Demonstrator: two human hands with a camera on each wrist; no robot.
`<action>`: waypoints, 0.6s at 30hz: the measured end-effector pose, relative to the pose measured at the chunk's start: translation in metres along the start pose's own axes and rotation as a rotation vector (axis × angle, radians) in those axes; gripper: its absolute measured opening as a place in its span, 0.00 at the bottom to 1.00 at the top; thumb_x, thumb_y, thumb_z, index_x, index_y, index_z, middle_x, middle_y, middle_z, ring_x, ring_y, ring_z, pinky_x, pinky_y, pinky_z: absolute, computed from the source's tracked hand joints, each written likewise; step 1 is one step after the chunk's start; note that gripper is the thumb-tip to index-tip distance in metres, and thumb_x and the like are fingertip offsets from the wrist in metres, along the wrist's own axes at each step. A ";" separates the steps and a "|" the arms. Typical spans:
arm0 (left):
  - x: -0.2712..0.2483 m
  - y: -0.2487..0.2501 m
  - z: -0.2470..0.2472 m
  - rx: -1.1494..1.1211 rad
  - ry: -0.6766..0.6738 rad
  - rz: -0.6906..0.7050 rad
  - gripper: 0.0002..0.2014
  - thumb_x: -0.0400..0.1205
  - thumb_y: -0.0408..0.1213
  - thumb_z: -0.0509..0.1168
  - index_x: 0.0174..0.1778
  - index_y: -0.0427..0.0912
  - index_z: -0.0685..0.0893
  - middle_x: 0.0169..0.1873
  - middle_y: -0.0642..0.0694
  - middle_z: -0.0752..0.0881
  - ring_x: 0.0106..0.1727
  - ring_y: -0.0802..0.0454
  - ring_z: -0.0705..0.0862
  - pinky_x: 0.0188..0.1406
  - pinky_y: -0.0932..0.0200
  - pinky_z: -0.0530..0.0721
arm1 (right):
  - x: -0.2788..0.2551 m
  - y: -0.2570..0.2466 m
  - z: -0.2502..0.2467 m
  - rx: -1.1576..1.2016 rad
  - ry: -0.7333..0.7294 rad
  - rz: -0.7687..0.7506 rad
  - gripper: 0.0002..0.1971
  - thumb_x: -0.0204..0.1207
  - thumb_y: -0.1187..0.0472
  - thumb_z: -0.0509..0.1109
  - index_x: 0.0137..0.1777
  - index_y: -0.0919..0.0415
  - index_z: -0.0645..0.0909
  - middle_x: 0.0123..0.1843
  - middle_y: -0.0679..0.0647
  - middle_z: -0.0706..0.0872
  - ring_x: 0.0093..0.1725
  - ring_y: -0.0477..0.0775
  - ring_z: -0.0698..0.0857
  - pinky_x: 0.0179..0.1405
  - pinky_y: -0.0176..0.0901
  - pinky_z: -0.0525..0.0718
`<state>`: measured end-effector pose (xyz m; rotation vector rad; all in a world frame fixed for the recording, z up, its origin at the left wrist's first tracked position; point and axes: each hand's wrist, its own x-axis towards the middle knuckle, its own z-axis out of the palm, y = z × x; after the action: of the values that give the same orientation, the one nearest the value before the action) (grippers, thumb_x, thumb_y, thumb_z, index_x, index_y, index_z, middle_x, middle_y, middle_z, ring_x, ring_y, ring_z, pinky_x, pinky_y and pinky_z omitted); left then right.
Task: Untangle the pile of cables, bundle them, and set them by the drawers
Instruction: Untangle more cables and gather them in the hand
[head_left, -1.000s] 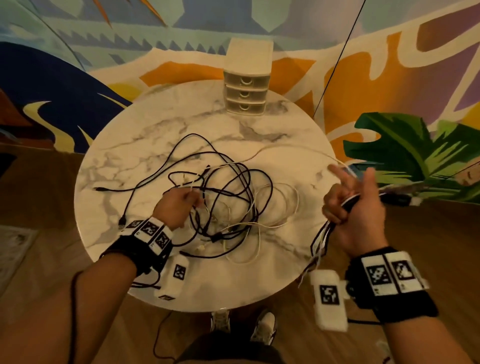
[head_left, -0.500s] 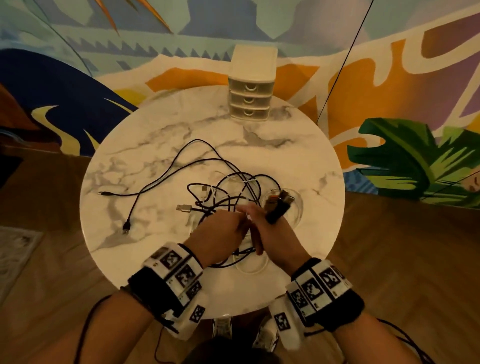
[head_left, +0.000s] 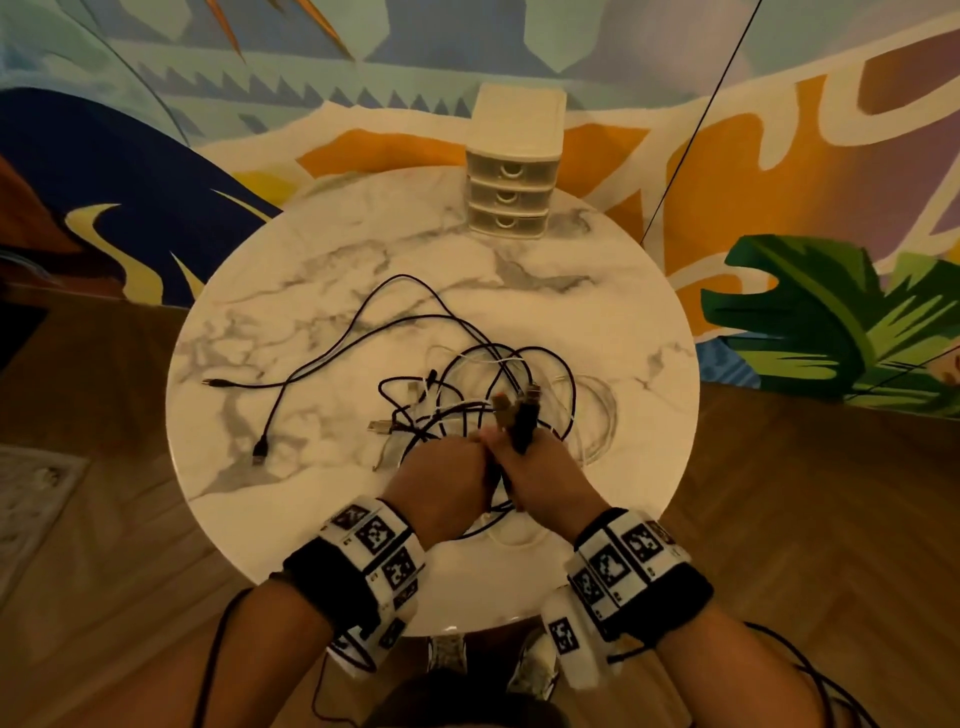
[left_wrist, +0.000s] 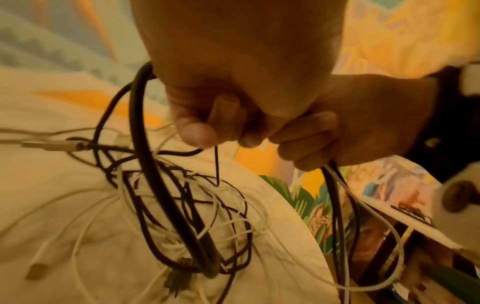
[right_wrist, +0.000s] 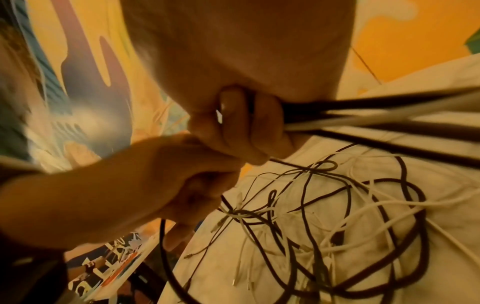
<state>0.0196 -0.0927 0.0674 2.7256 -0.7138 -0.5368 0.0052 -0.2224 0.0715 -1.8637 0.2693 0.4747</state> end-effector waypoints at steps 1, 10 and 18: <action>0.000 0.001 0.001 -0.006 -0.003 0.012 0.11 0.84 0.38 0.54 0.45 0.41 0.81 0.39 0.44 0.84 0.39 0.46 0.82 0.35 0.55 0.76 | 0.000 -0.002 0.002 0.004 -0.003 0.004 0.16 0.82 0.49 0.61 0.38 0.55 0.83 0.17 0.43 0.77 0.19 0.37 0.75 0.27 0.33 0.70; 0.023 -0.063 -0.008 -0.147 0.158 -0.104 0.10 0.85 0.39 0.58 0.50 0.42 0.83 0.42 0.45 0.85 0.47 0.44 0.83 0.41 0.58 0.73 | -0.019 -0.010 -0.023 0.300 0.174 -0.172 0.19 0.84 0.49 0.58 0.47 0.58 0.88 0.18 0.51 0.69 0.19 0.47 0.69 0.26 0.35 0.71; 0.040 -0.092 -0.018 -0.182 0.437 0.022 0.17 0.84 0.48 0.60 0.68 0.54 0.80 0.69 0.50 0.73 0.47 0.53 0.83 0.45 0.58 0.82 | -0.041 -0.032 -0.053 0.505 0.297 -0.275 0.23 0.87 0.53 0.53 0.49 0.65 0.87 0.17 0.51 0.66 0.17 0.46 0.61 0.18 0.33 0.62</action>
<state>0.0972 -0.0326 0.0400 2.5301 -0.5483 0.0069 -0.0085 -0.2632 0.1318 -1.4378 0.2937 -0.0630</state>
